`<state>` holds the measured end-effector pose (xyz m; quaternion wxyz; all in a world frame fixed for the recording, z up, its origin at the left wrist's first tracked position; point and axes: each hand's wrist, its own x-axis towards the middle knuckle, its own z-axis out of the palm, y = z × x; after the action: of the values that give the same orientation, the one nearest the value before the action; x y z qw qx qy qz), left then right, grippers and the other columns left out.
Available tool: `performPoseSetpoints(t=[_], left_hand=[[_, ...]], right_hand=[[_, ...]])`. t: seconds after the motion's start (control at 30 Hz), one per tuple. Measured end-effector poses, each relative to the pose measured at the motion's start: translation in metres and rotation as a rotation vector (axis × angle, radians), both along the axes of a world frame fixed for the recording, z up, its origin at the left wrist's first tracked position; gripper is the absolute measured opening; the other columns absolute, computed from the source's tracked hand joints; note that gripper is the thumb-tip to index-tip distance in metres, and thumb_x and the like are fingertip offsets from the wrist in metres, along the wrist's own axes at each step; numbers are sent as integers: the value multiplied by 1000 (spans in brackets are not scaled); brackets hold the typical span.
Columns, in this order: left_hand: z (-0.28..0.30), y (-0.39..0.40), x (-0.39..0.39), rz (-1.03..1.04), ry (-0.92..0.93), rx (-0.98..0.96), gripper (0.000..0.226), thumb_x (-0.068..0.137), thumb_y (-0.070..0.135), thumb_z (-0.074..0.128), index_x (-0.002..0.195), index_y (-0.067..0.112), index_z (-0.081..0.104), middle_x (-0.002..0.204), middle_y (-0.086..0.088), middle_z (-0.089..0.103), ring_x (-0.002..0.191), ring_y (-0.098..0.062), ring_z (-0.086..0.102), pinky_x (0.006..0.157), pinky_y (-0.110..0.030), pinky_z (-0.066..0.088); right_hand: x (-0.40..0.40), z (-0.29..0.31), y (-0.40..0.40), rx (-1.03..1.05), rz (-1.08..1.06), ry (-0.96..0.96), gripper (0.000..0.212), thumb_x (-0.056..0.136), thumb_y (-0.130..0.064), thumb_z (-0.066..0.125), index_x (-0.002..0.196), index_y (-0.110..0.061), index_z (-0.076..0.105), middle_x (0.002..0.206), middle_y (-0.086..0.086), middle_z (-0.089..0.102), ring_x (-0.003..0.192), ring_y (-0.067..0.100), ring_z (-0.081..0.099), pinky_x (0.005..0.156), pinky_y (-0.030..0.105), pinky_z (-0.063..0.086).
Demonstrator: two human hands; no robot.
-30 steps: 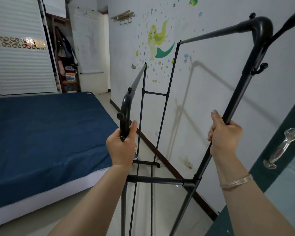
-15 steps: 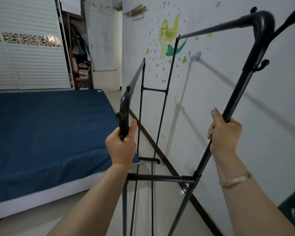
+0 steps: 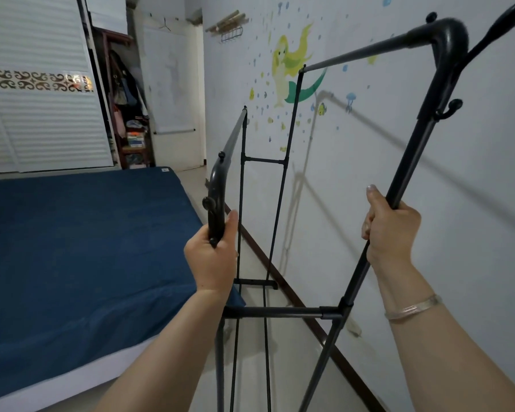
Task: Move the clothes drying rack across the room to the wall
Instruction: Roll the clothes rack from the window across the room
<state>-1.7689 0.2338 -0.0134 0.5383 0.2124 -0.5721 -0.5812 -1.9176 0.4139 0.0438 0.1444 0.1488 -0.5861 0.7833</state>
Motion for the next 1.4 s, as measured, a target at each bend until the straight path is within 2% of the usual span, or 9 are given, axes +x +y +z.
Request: performPoseSetpoints(t=[0.1,0.23,0.6,0.73,1.0,1.17,1.27,1.4], left_hand=[[0,-17,-18,-23,18,-3,48,84,39,71,45,24,48,43,-4,46,39,-15,43,39,-25,39],[-3,-33,-36,-25,21,-9,45,83,42,71,44,29,52,42,4,47,38,-11,44,39,-21,40],[-4,-69,-98,20,34,-41,41,84,41,70,46,33,56,41,6,47,38,-9,45,39,-19,40],[-4,-78,-125,43,30,-29,40,80,49,69,46,34,55,40,9,46,38,-10,45,39,-21,40],[-7,-90,-190,114,31,-36,43,80,48,70,47,29,49,44,-1,46,38,-11,44,38,-22,40],[-7,-96,-225,148,10,-46,50,80,50,69,50,19,44,50,-24,44,41,-23,42,39,-28,40],[-6,-96,-245,160,6,-38,48,80,50,69,50,22,45,50,-19,43,42,-23,42,40,-29,41],[-4,-95,-269,184,-11,-37,51,79,51,68,52,15,44,50,-19,41,46,-35,41,42,-42,41]], right_hand=[[-17,0,-15,-16,-2,0,46,79,-35,72,50,-19,40,38,-8,38,32,12,35,37,19,32],[-34,0,-32,-11,2,-5,47,81,-33,72,50,-19,39,38,-8,37,33,13,34,37,20,31],[-104,0,-75,10,37,10,49,82,-31,71,46,-18,40,37,-7,38,32,13,36,38,20,33],[-137,0,-89,20,57,8,49,82,-32,70,45,-18,40,37,-8,38,32,13,36,38,20,34],[-213,2,-115,24,122,3,50,83,-31,69,42,-23,42,37,-8,37,32,12,35,38,20,33],[-254,2,-128,28,147,5,54,82,-32,69,37,-25,41,36,-8,37,31,13,34,38,20,33],[-278,2,-133,36,150,7,52,81,-32,69,39,-25,40,36,-7,36,30,14,34,38,21,34],[-306,1,-138,38,165,2,52,81,-31,69,38,-25,42,35,-7,37,30,14,34,38,20,33]])
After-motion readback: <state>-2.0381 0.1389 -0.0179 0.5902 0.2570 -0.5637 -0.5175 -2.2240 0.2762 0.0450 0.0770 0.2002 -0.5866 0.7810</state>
